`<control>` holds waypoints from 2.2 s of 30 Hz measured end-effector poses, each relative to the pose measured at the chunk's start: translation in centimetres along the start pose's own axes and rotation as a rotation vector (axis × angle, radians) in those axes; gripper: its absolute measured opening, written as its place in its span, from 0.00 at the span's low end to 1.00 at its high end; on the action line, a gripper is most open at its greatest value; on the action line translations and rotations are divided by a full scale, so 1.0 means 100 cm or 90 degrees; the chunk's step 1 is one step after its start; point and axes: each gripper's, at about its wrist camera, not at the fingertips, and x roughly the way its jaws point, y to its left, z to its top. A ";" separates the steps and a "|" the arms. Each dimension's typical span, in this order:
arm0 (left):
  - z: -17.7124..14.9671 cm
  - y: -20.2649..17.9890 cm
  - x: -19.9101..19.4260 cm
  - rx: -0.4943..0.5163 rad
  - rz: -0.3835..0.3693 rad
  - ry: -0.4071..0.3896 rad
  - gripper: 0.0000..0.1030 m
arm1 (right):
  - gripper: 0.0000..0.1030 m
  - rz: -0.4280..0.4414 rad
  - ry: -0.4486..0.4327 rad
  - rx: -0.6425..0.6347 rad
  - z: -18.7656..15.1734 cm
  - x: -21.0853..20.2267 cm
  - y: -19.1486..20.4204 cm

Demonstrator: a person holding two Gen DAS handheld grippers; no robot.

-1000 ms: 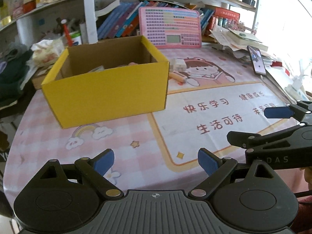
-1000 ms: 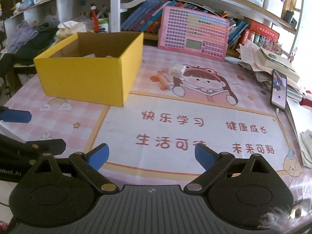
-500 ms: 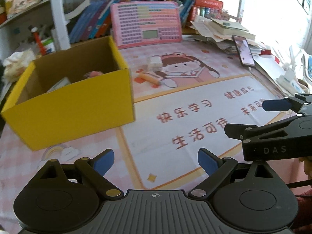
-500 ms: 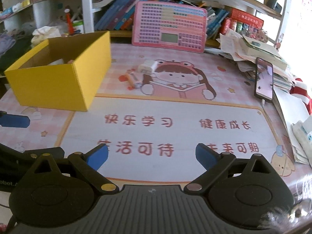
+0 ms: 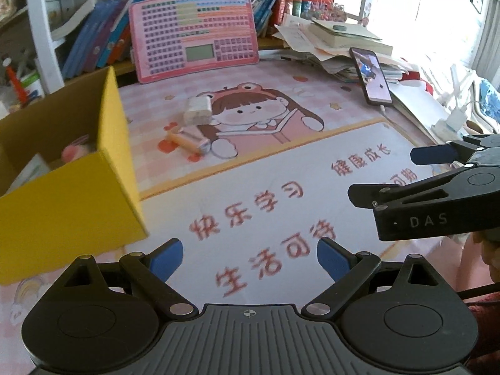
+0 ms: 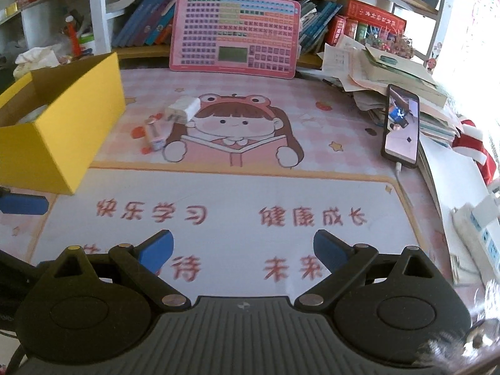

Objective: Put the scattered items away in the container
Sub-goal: 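Move both tools back toward the remaining items on the mat, then grasp the pink tube with the left tool while the right tool grasps the white charger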

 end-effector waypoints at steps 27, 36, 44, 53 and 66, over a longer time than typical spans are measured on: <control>0.081 -0.001 0.097 -0.011 0.210 0.020 0.92 | 0.93 0.160 -0.051 -0.040 0.105 0.118 -0.031; 0.094 0.011 0.120 -0.042 0.241 0.025 0.91 | 0.92 0.245 -0.027 -0.063 0.135 0.159 -0.003; 0.109 0.034 0.147 -0.099 0.253 0.036 0.86 | 0.88 0.248 -0.019 -0.118 0.161 0.198 0.033; 0.109 0.045 0.156 -0.127 0.253 0.027 0.82 | 0.60 0.266 0.039 -0.151 0.158 0.236 0.048; 0.113 0.053 0.165 -0.156 0.219 0.014 0.49 | 0.48 0.197 0.031 -0.076 0.145 0.227 -0.024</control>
